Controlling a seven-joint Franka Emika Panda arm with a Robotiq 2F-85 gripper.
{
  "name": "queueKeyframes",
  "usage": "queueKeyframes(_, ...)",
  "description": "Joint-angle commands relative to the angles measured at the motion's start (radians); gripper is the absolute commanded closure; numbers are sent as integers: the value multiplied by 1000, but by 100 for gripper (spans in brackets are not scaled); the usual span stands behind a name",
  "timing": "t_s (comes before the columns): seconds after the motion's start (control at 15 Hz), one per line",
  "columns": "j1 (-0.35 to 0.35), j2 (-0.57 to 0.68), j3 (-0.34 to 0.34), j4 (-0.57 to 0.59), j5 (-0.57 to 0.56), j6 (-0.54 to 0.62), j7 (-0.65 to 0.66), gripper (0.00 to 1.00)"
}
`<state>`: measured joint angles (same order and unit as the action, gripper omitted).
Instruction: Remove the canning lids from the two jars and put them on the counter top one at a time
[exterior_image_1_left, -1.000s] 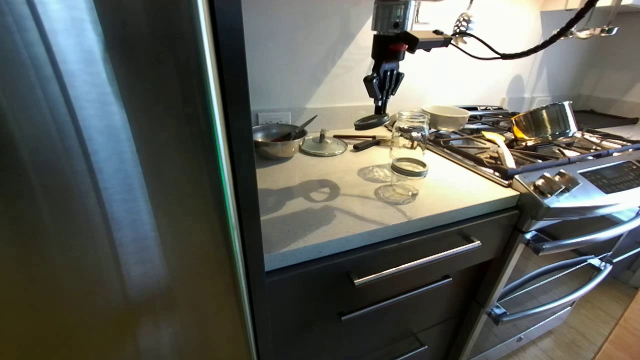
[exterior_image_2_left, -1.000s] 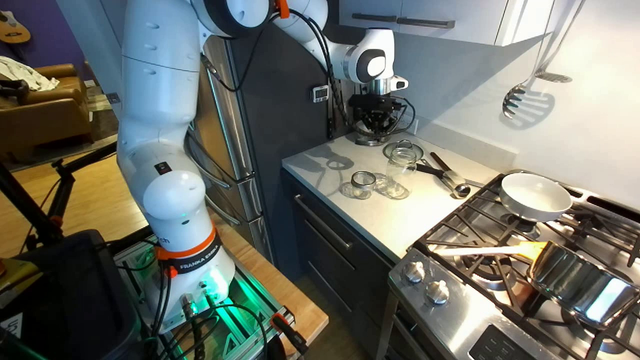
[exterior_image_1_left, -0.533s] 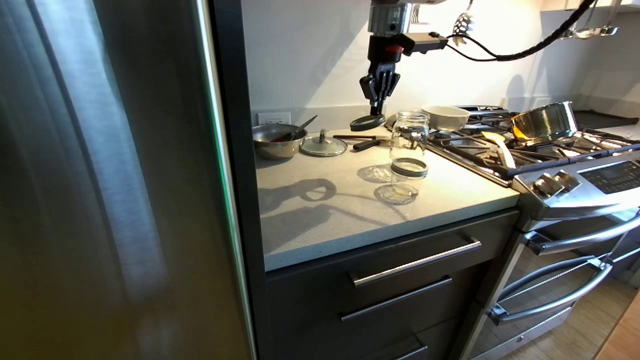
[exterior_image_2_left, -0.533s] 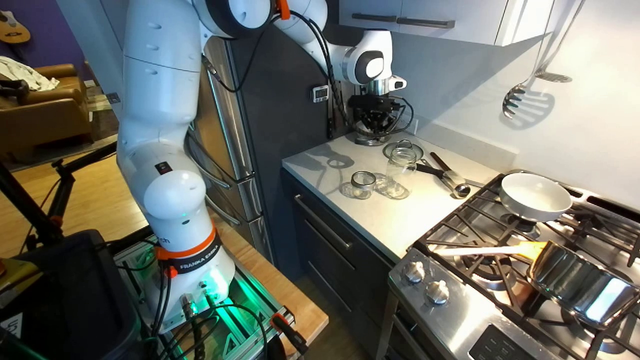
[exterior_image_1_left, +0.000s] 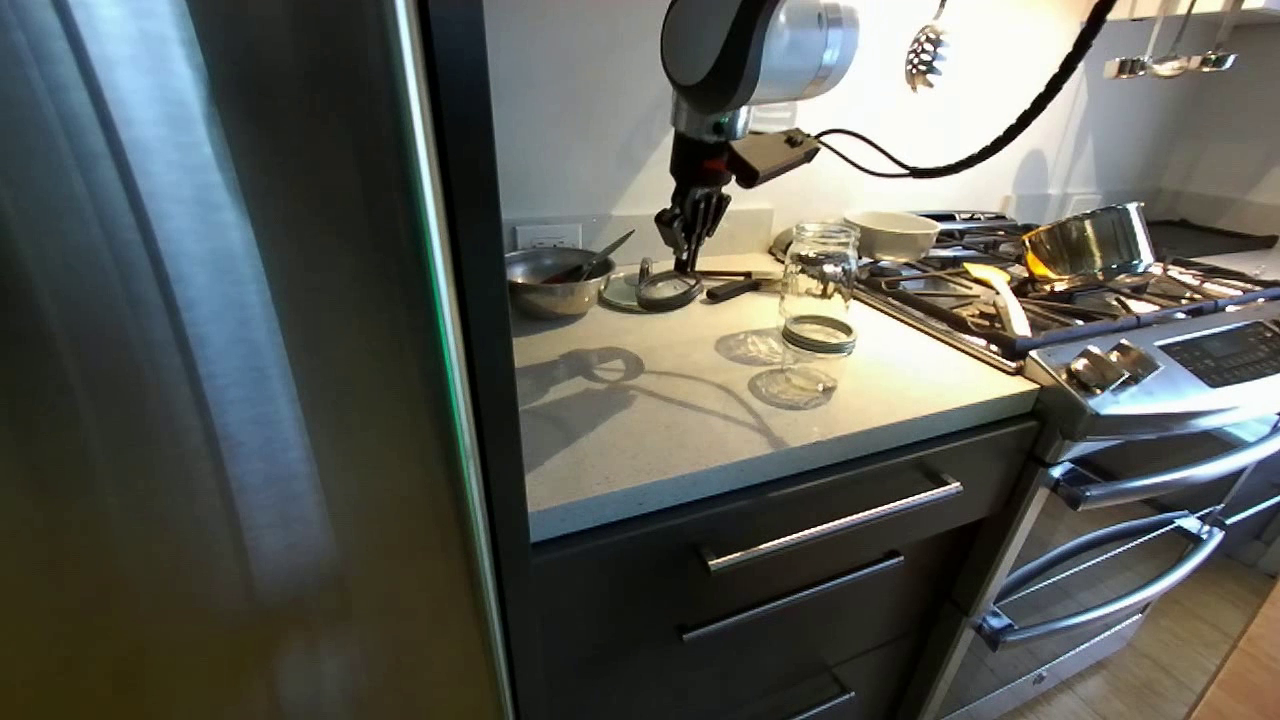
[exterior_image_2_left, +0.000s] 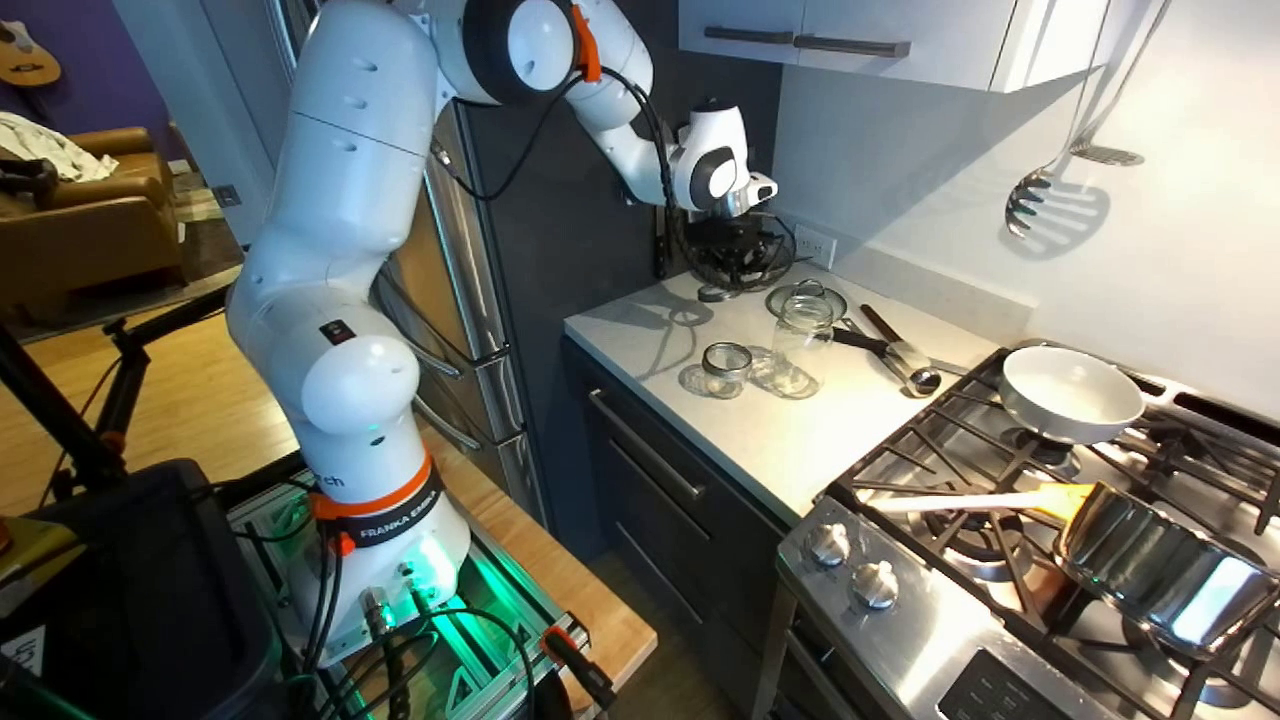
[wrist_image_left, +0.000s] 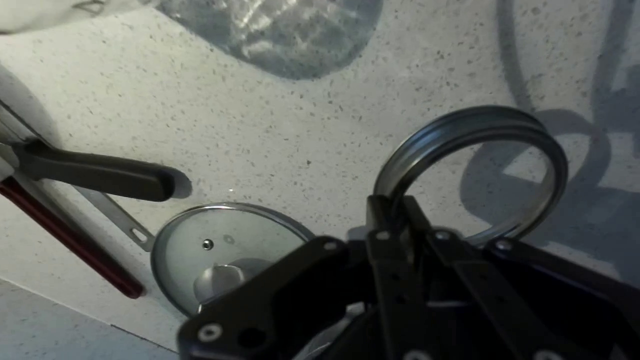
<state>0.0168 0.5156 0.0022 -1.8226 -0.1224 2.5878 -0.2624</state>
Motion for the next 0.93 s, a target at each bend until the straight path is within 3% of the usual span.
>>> queueKeyframes(0.0,14,86,3,45,-33,56,23,98)
queueKeyframes(0.87,7,203,17,82,-14,157,19,98)
